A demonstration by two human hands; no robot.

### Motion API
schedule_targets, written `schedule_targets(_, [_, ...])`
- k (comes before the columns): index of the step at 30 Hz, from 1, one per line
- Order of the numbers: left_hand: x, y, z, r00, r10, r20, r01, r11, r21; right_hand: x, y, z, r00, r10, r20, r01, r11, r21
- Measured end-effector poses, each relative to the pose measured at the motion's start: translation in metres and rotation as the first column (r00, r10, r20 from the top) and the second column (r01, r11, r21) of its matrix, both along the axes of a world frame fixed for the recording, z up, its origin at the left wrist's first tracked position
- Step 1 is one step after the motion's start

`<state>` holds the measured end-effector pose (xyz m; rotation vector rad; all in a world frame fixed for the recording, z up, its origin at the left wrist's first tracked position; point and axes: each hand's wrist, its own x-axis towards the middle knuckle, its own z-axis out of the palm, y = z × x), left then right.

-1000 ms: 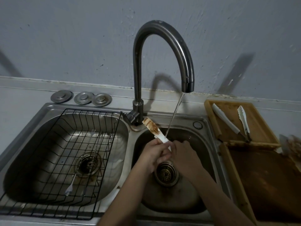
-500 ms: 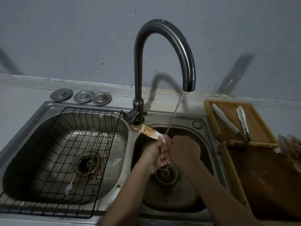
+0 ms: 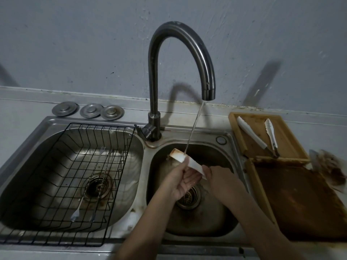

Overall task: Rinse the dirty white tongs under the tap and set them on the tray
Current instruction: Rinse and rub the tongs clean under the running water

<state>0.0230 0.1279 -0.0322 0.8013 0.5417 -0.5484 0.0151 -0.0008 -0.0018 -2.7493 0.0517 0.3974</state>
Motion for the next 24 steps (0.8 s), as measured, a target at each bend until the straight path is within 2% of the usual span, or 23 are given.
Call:
schedule_targets(5, [0.006, 0.009, 0.000, 1.000, -0.026, -0.013, 0.026, 1.000, 0.000, -0.007, 0.001, -0.001, 1.000, 0.015, 0.023, -0.016, 0.998, 0.058])
schedule_targets(8, [0.005, 0.006, -0.003, 0.991, -0.135, 0.013, 0.133, 0.985, 0.115, -0.010, 0.005, -0.002, 0.997, 0.073, 0.020, -0.073, 0.997, -0.002])
schedule_targets(11, [0.004, 0.000, 0.000, 0.987, -0.159, 0.027, 0.152, 0.972, 0.179, -0.012, 0.003, -0.003, 0.996, 0.062, 0.061, -0.063, 0.998, 0.020])
schedule_targets(16, [0.010, 0.015, 0.002, 0.991, -0.095, -0.090, 0.097, 0.995, 0.018, -0.018, -0.006, -0.004, 0.996, 0.036, 0.076, -0.042, 0.996, 0.073])
schedule_targets(19, [0.011, 0.023, 0.005, 0.993, -0.084, -0.085, 0.084, 0.996, 0.003, -0.020, -0.011, -0.004, 0.997, 0.047, 0.059, -0.052, 0.994, 0.091])
schedule_targets(24, [0.012, 0.025, -0.011, 0.984, 0.056, -0.168, -0.060, 0.998, -0.017, -0.020, -0.019, -0.010, 1.000, -0.003, 0.023, 0.000, 0.993, 0.116])
